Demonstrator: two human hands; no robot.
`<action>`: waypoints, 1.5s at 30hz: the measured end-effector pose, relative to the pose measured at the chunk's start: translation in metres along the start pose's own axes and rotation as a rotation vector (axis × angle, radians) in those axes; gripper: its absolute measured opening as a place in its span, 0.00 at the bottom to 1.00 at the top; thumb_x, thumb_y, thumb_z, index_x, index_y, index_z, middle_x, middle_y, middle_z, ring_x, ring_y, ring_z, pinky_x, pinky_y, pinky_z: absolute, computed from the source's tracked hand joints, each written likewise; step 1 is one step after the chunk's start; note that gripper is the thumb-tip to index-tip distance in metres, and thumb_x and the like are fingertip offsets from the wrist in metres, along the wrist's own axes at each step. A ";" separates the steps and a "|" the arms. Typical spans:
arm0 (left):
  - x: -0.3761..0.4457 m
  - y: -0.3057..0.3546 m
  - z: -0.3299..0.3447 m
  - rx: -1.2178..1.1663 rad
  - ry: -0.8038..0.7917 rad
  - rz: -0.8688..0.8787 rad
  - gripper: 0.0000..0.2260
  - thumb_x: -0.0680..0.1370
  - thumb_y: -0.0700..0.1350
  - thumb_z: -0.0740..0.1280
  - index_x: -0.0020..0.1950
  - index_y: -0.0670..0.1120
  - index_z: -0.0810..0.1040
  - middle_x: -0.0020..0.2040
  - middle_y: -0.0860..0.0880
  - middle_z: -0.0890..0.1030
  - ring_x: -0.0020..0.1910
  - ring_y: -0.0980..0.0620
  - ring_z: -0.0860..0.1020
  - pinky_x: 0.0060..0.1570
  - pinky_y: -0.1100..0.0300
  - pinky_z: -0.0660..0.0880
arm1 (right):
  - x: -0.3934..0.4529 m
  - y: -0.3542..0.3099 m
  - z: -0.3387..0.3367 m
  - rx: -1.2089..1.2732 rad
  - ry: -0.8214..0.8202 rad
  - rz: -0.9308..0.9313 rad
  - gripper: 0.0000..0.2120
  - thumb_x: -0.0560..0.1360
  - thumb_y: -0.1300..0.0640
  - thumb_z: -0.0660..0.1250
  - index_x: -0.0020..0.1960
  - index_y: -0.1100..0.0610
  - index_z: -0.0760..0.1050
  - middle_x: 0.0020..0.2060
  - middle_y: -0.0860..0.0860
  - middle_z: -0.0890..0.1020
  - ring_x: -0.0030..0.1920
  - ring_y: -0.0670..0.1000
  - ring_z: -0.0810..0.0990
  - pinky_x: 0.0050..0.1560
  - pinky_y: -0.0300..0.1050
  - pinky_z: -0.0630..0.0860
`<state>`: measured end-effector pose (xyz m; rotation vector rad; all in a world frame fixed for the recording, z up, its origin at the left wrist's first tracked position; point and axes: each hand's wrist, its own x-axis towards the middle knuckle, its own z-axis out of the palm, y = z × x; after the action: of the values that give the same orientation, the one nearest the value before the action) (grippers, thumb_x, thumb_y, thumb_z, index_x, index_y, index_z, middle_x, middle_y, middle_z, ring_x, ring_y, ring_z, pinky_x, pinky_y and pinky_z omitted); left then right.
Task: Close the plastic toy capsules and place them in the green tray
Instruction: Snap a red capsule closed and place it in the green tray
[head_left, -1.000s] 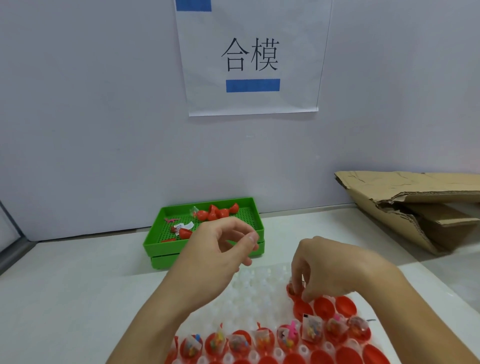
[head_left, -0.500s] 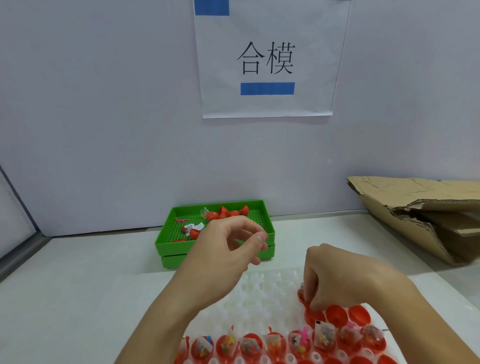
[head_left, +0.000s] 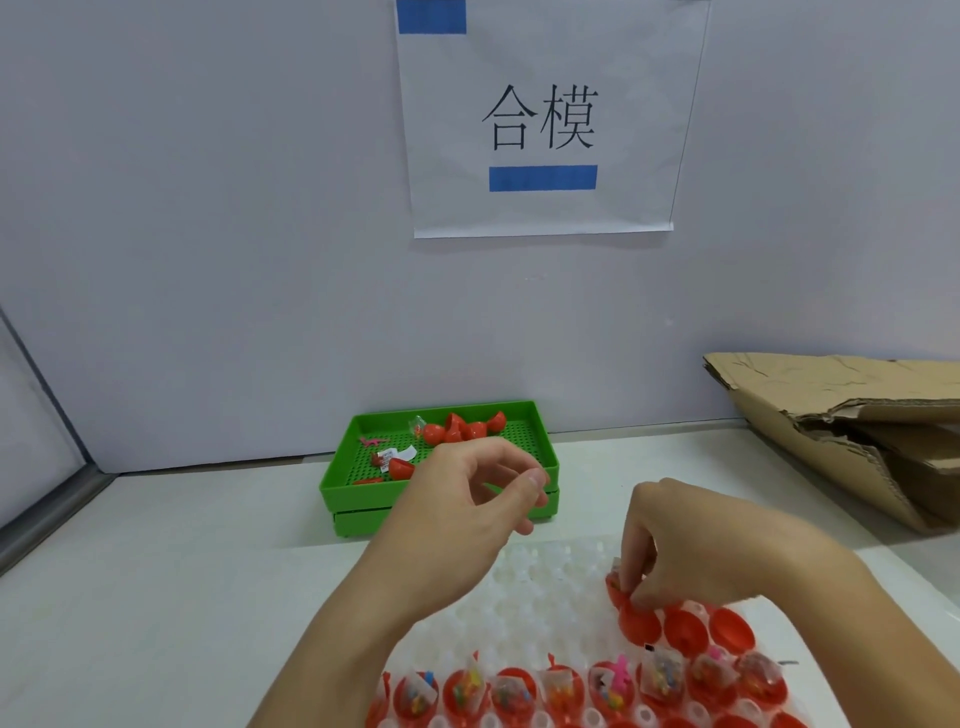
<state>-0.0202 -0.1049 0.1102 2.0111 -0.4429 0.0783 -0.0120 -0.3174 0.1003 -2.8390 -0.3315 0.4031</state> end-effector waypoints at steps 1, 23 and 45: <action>0.000 0.000 0.000 0.002 -0.003 -0.003 0.05 0.80 0.48 0.66 0.48 0.52 0.82 0.42 0.57 0.85 0.39 0.59 0.83 0.48 0.50 0.81 | -0.001 0.000 -0.002 0.008 0.008 -0.005 0.04 0.71 0.53 0.75 0.45 0.46 0.86 0.25 0.36 0.79 0.24 0.40 0.76 0.24 0.30 0.68; -0.004 -0.007 -0.010 -0.206 -0.440 -0.155 0.11 0.76 0.41 0.73 0.58 0.46 0.82 0.53 0.47 0.85 0.55 0.48 0.83 0.57 0.55 0.80 | -0.031 -0.032 -0.029 0.150 0.269 -0.334 0.12 0.72 0.48 0.76 0.45 0.30 0.81 0.38 0.41 0.80 0.38 0.47 0.78 0.39 0.46 0.78; -0.005 0.014 0.003 -0.134 -0.041 -0.001 0.12 0.67 0.40 0.80 0.47 0.49 0.84 0.41 0.53 0.86 0.41 0.57 0.85 0.46 0.65 0.81 | -0.027 -0.034 -0.030 0.269 0.537 -0.425 0.07 0.73 0.52 0.75 0.45 0.39 0.84 0.41 0.36 0.83 0.44 0.39 0.81 0.43 0.40 0.79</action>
<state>-0.0302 -0.1121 0.1194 1.8841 -0.4616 0.0062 -0.0349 -0.2993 0.1443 -2.3995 -0.6812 -0.3656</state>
